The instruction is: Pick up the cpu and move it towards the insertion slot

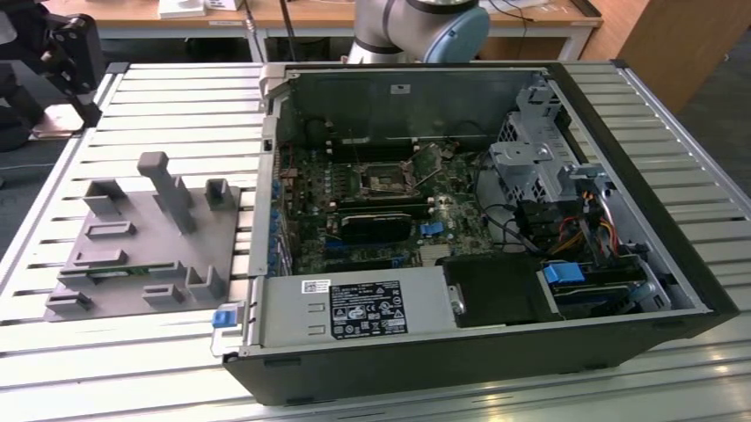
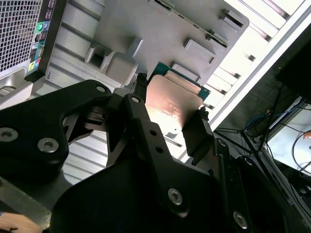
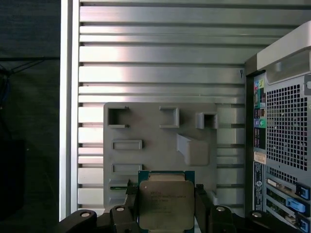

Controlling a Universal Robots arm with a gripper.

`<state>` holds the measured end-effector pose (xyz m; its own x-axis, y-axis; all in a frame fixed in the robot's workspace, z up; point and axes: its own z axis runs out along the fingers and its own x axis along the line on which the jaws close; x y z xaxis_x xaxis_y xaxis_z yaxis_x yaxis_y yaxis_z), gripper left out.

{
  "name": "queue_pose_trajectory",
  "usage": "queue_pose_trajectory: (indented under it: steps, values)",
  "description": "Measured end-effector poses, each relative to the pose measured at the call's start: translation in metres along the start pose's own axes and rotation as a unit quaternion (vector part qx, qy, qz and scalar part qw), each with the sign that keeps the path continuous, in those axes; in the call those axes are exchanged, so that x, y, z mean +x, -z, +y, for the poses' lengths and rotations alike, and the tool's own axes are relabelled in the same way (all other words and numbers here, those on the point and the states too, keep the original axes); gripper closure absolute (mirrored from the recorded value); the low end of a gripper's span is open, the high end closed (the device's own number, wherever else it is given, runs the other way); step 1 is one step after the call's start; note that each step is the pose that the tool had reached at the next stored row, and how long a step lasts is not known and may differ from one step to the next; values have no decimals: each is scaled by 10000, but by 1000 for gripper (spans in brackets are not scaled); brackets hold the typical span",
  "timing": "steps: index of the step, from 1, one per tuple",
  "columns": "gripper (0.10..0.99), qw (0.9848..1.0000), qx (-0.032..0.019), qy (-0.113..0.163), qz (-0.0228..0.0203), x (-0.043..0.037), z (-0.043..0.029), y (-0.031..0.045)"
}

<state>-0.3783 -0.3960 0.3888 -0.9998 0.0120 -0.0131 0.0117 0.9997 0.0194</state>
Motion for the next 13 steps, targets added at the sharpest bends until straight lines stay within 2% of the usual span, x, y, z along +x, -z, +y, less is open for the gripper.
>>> queue_pose_trajectory:
  steps: [13]
  values:
    - [545, 10000, 0, 0, 0, -107, 1, -1]
